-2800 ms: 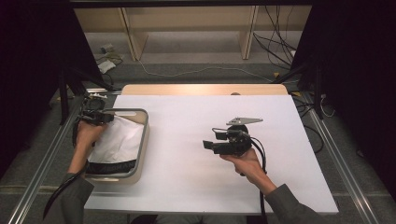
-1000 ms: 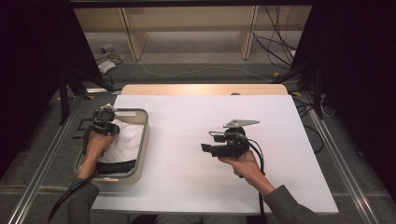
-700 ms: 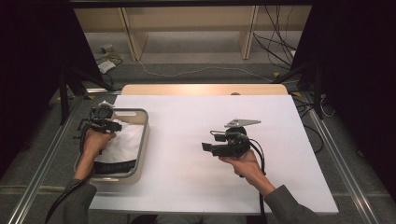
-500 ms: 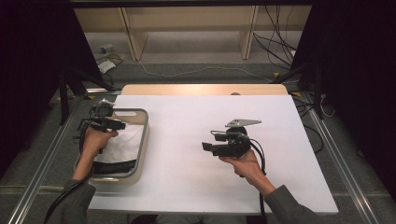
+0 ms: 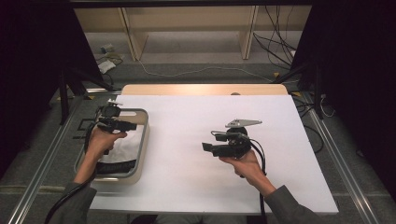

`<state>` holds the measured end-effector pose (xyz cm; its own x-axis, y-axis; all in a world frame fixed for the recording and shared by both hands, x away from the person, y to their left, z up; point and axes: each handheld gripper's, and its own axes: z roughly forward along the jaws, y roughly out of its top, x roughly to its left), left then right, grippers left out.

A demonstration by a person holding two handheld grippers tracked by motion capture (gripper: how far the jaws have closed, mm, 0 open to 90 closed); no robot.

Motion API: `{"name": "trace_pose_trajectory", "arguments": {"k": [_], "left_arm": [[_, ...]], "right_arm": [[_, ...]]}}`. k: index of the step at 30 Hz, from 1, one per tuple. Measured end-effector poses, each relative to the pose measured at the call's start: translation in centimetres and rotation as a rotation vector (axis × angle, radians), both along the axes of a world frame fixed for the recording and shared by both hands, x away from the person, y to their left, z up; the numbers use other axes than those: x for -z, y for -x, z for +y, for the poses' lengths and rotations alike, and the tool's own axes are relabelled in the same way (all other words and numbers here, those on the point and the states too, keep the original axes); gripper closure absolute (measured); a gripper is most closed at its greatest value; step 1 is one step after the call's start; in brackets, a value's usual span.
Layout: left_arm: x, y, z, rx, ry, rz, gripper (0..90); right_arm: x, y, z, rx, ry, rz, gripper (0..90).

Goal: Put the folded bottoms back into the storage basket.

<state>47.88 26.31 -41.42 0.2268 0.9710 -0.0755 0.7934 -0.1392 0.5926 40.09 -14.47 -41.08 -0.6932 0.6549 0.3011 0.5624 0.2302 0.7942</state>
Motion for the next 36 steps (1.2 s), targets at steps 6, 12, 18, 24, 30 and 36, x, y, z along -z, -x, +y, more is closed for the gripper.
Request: {"name": "trace_pose_trajectory", "arguments": {"k": [6,12,18,24,30,36], "left_arm": [[-0.3,0.9,-0.7,0.040,0.030,-0.047,21.0],[-0.1,1.4,-1.2,0.066,0.027,-0.070,18.2],[-0.7,2.0,-1.8,0.081,0.040,-0.124,17.5],[-1.0,2.6,-2.4,0.094,0.070,-0.147,17.3],[-0.9,2.9,-3.3,0.105,0.100,-0.158,16.9],[-0.9,3.3,-4.1,0.120,0.122,-0.179,16.6]], "right_arm": [[0.0,0.0,-0.1,0.003,-0.004,-0.003,26.7],[-0.1,0.0,-0.3,0.016,-0.007,-0.015,23.2],[-0.1,0.1,-0.4,0.023,-0.008,-0.022,22.1],[-0.2,0.2,-0.5,0.023,-0.008,-0.032,21.6],[-0.1,0.2,-0.6,0.027,-0.009,-0.031,21.6],[-0.2,0.3,-0.7,0.030,-0.014,-0.040,21.6]]}}
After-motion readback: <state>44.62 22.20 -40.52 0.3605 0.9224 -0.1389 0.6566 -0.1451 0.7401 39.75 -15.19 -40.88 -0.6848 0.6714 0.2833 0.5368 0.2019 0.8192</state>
